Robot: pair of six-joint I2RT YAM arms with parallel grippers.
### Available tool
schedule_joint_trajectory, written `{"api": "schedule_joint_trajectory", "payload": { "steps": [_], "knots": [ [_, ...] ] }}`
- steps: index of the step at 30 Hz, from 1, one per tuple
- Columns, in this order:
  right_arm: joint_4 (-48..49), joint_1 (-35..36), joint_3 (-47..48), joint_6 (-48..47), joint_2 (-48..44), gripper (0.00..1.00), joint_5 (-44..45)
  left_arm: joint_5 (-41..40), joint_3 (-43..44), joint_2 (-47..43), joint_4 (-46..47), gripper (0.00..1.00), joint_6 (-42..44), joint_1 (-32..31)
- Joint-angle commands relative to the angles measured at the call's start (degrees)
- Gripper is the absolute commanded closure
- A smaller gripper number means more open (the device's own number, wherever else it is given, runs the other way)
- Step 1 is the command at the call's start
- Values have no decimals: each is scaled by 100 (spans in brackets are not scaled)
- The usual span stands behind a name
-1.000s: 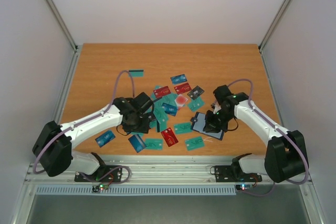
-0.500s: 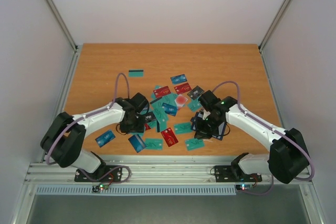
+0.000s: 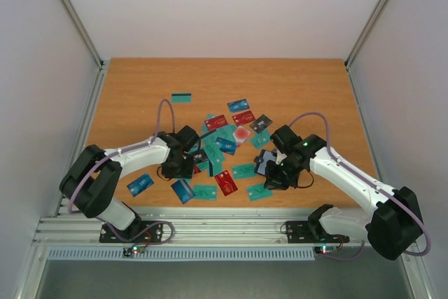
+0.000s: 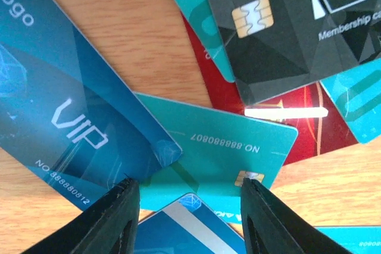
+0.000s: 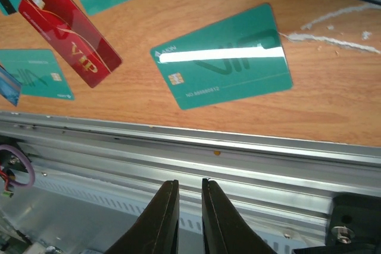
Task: Put the credit cards into the card holder
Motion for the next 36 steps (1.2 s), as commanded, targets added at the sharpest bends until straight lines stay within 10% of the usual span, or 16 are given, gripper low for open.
{"api": "schedule_joint_trajectory", "payload": {
  "steps": [1,36],
  "knots": [
    [-228,34,-149,18,-203,86,128,145,-371,-181,82,52,-265,-54],
    [1311,184,-889,725,-446,82,-997,309,-352,-264,-346,55,-1142,-1542]
  ]
}}
